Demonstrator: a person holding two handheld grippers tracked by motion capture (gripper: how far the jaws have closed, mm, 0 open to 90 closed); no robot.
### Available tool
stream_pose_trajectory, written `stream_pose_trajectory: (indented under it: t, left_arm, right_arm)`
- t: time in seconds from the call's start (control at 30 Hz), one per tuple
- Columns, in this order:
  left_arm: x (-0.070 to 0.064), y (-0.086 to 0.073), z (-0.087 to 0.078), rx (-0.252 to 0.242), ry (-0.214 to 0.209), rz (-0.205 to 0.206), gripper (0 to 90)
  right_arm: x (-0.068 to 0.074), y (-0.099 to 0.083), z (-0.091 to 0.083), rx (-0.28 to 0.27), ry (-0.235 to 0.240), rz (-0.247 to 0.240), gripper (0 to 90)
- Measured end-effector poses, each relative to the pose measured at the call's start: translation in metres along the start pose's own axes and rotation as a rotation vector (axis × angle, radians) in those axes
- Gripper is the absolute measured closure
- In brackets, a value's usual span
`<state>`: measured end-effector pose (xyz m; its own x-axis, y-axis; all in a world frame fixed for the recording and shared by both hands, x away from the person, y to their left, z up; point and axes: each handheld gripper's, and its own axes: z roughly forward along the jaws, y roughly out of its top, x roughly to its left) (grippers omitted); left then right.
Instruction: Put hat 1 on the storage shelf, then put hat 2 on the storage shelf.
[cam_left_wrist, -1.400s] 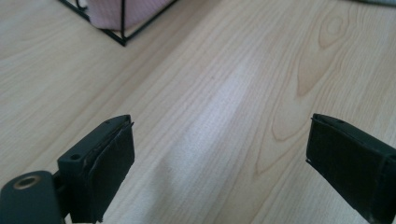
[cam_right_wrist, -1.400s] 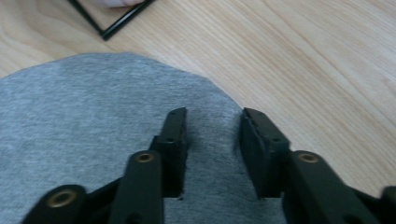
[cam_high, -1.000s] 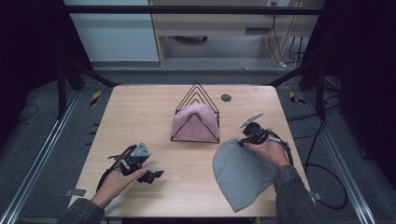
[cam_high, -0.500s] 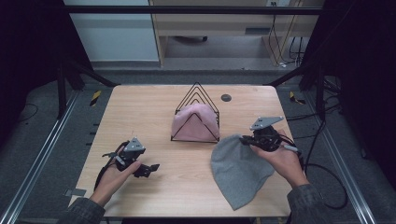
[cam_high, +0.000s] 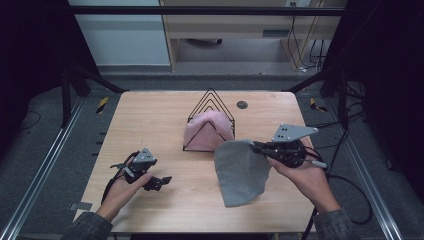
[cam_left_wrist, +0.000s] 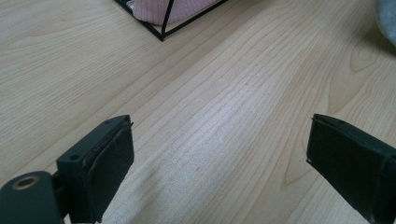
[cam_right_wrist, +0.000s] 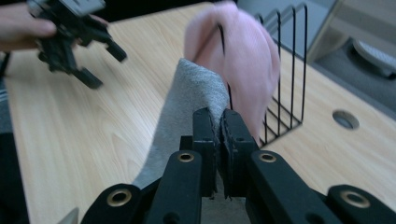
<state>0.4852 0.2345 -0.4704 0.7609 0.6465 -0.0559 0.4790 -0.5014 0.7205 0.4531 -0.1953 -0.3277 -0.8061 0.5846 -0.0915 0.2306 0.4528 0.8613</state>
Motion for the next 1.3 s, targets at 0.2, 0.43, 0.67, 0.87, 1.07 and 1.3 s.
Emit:
stream_pose_trajectory:
  t: [0.2,0.43,0.67,0.87,1.07,1.3]
  left_arm:
    - [0.0,0.0,0.0,-0.003,-0.002,0.003,6.9]
    - [0.0,0.0,-0.001,-0.007,-0.006,-0.004,6.9]
    - [0.0,0.001,0.0,-0.013,-0.014,-0.003,6.5]
    - [-0.005,0.004,-0.003,-0.046,-0.036,0.012,6.5]
    - [-0.012,0.009,-0.01,-0.075,-0.066,0.045,6.4]
    - [-0.027,0.034,-0.025,-0.129,-0.079,0.091,7.3]
  right_arm:
    - [0.008,0.027,-0.004,-0.056,0.027,-0.033,86.1]
    - [0.014,0.047,-0.006,-0.083,0.044,-0.051,86.1]
    - [0.023,0.063,-0.007,-0.107,0.065,-0.078,86.1]
    - [0.027,0.073,-0.005,-0.117,0.072,-0.075,86.1]
    - [0.031,0.08,0.002,-0.114,0.083,-0.082,86.1]
    - [0.037,0.097,0.005,-0.114,0.082,-0.104,86.1]
